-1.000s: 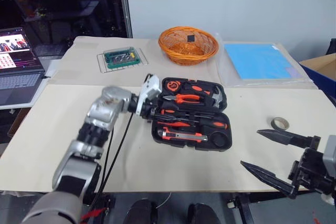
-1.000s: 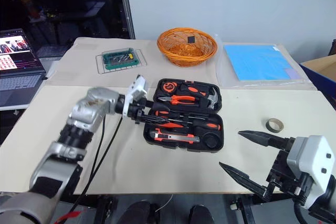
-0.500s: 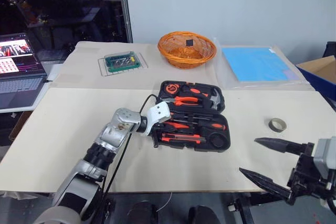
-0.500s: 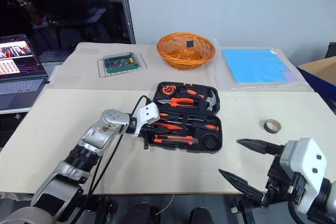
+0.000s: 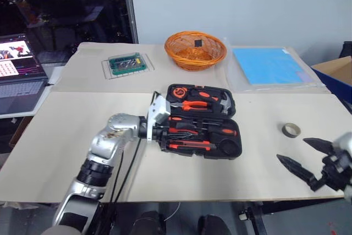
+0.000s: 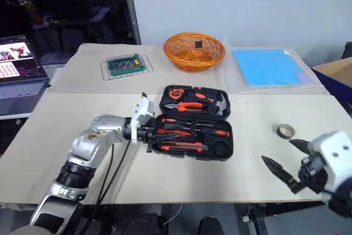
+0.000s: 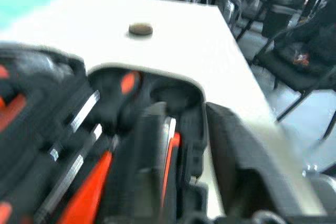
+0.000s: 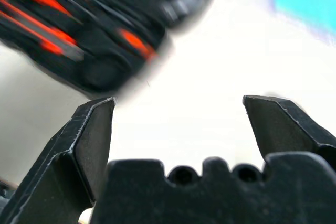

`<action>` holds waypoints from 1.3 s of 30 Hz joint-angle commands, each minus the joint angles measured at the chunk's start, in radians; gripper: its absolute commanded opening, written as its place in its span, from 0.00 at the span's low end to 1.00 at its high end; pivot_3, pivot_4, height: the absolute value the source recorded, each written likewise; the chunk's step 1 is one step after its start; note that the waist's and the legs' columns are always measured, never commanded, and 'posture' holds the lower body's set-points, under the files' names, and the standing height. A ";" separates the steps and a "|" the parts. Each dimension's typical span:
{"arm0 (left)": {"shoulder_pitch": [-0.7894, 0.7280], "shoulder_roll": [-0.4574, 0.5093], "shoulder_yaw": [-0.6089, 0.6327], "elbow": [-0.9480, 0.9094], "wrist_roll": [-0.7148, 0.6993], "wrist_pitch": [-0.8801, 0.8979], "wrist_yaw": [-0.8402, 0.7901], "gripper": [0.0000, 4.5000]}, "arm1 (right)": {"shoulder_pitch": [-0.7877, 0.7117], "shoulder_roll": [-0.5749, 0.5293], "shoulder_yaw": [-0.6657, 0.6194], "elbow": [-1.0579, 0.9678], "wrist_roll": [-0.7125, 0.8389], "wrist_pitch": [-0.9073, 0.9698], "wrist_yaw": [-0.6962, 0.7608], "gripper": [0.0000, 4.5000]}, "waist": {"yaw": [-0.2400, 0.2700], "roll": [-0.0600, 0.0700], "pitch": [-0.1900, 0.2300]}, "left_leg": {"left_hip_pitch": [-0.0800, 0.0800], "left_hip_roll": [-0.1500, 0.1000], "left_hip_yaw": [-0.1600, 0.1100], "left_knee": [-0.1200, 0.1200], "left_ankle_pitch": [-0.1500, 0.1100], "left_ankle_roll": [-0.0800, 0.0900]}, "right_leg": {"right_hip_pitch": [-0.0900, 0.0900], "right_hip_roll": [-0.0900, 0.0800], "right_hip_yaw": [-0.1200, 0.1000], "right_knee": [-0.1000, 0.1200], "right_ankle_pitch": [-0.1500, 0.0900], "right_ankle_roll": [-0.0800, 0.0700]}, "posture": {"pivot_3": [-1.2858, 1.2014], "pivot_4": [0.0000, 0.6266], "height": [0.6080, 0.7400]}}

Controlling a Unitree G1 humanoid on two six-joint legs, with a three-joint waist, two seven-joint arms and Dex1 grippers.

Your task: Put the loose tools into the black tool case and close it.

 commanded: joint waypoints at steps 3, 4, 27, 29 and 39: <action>-0.067 -0.027 0.013 -0.153 -0.102 0.142 0.088 0.82 | -0.352 -0.189 0.333 0.362 -0.120 0.153 -0.021 1.00 | -0.005 -0.003 0.002 | 0.000 0.000 0.000 0.000 0.000 0.001 | 0.000 0.001 0.000 0.000 0.000 0.000 | 0.52 0.24 1.00; -0.071 -0.034 0.006 -0.165 -0.103 0.150 0.105 0.82 | -0.410 -0.195 0.379 0.411 -0.127 0.158 -0.003 1.00 | -0.009 -0.003 0.002 | -0.001 0.000 0.000 0.000 0.000 0.001 | 0.000 0.002 0.000 0.000 0.000 0.000 | 0.52 0.24 1.00; -0.016 -0.005 0.018 -0.265 -0.135 0.196 0.276 0.84 | -1.136 -0.017 0.986 1.227 -0.633 -0.064 0.339 0.23 | -0.010 0.003 0.006 | -0.013 -0.007 0.001 0.000 0.006 -0.008 | -0.010 0.003 0.000 0.000 0.003 0.015 | 0.52 0.24 1.00; -0.014 -0.002 0.016 -0.265 -0.136 0.193 0.276 0.84 | -1.125 -0.019 0.963 1.220 -0.641 -0.075 0.330 0.07 | -0.009 0.003 0.006 | -0.013 -0.007 0.001 0.001 0.006 -0.008 | -0.010 0.003 0.000 0.000 0.003 0.015 | 0.52 0.24 1.00; -0.021 -0.001 0.003 -0.250 -0.133 0.180 0.265 0.84 | -1.024 -0.069 0.831 1.027 -0.609 -0.017 0.355 0.24 | -0.010 0.004 0.006 | -0.013 -0.007 0.001 0.001 0.006 -0.008 | -0.010 0.003 0.000 0.001 0.003 0.015 | 0.52 0.24 1.00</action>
